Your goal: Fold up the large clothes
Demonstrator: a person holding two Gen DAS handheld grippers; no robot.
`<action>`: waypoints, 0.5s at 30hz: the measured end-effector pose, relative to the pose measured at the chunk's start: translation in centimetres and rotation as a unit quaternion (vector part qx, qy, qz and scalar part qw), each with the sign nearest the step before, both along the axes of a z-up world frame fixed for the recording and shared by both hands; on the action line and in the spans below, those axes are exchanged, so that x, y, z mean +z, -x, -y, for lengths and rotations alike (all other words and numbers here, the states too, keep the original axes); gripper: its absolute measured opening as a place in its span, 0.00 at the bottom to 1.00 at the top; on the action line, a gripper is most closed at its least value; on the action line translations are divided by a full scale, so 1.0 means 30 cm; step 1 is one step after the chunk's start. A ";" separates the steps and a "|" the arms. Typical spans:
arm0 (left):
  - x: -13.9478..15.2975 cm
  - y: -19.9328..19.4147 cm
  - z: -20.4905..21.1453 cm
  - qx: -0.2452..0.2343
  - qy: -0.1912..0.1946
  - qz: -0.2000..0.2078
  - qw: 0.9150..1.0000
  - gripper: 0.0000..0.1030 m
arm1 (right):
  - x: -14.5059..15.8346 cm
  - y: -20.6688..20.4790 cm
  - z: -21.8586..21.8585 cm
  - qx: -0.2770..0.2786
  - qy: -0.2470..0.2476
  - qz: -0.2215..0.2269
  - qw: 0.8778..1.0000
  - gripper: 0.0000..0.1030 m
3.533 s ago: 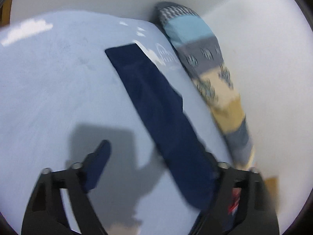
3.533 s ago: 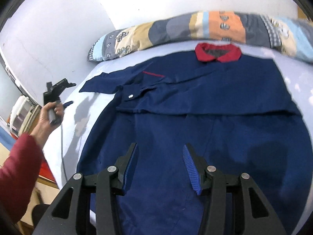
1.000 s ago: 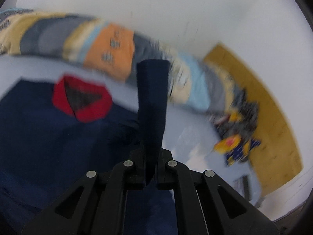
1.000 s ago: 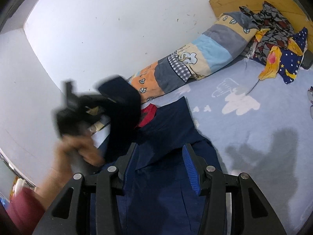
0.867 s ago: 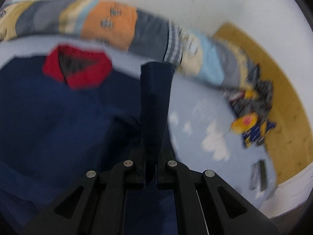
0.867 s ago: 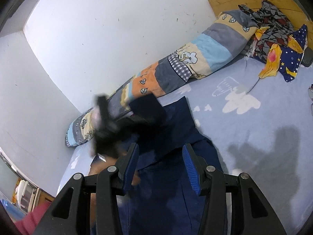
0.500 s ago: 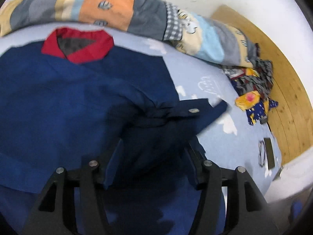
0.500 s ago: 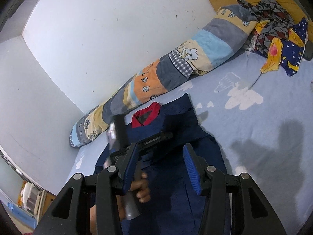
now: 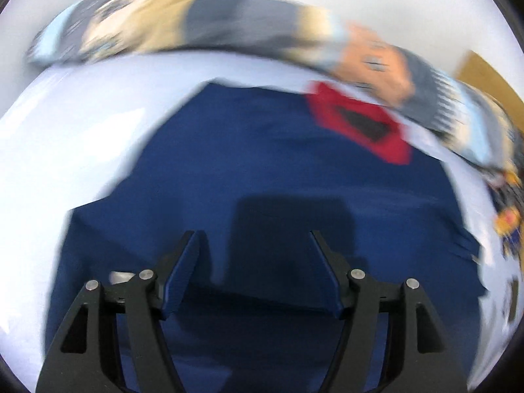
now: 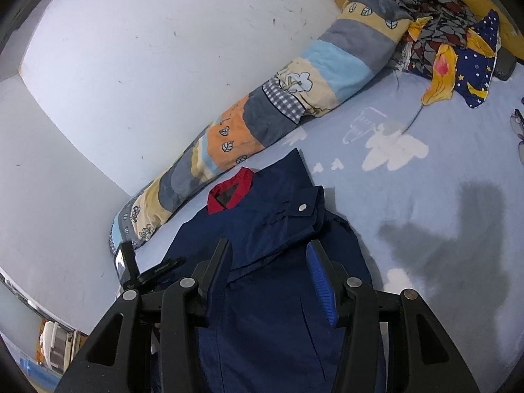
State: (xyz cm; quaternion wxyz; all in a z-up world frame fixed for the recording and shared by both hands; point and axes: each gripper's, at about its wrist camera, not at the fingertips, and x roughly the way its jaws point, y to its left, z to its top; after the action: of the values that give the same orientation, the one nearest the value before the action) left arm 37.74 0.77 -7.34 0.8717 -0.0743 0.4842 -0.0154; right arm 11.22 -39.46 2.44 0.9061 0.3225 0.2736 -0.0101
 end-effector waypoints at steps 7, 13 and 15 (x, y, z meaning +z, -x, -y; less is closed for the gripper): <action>-0.071 0.009 -0.119 0.021 0.002 -0.024 0.999 0.65 | -0.008 -0.031 -0.028 0.008 0.015 -0.010 1.000 0.49; -0.001 0.191 -0.109 -0.017 0.015 -0.006 1.000 0.65 | -0.041 -0.058 -0.061 0.022 0.036 -0.034 0.999 0.49; 0.016 0.280 -0.103 -0.032 0.002 -0.001 0.999 0.65 | -0.064 -0.070 -0.089 0.035 0.048 -0.048 0.997 0.49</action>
State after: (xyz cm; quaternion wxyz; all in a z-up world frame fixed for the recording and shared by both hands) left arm 29.34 3.87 -6.87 0.8701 -0.0609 0.4870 -0.0441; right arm 13.32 -36.78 0.51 0.9064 0.2676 0.3267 -0.0071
